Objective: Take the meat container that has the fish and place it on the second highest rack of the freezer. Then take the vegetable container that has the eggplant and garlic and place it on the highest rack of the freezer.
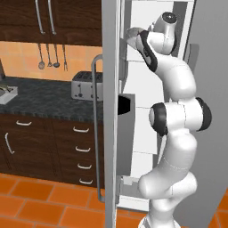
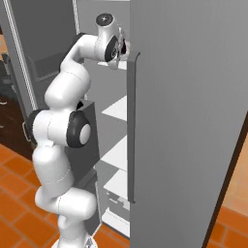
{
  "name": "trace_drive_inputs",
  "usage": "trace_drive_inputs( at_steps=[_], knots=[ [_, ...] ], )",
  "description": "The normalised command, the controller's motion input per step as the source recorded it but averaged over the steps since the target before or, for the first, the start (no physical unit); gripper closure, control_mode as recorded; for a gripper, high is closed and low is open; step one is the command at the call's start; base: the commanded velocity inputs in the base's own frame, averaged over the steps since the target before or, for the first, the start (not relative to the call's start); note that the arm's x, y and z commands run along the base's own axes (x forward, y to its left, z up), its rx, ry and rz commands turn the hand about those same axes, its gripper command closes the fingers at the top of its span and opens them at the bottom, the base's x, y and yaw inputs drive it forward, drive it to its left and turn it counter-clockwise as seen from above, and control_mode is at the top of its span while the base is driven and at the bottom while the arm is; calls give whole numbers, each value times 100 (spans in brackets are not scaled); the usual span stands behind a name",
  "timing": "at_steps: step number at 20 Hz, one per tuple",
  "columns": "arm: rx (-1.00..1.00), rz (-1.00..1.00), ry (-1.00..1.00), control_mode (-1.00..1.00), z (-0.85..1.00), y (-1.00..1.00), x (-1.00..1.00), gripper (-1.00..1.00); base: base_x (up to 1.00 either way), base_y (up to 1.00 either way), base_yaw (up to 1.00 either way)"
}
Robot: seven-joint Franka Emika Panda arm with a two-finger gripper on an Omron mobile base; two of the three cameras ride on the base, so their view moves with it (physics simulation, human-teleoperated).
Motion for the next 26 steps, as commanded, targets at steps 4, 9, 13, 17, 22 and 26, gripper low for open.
trace_drive_inputs(
  at_steps=[4,9,13,17,22,26],
  knots=[
    [0,0,6,-100,-13,-37,95,-100,0,0,0],
    [0,0,6,-100,-8,-48,100,-100,0,0,0],
    [7,31,3,-100,36,5,19,-100,0,0,0],
    [1,72,0,-100,69,8,-59,-100,0,0,0],
    [-15,51,-8,-100,-5,56,-86,-100,0,0,0],
    [-29,8,-41,-100,-29,81,-100,-100,0,0,0]
  ],
)
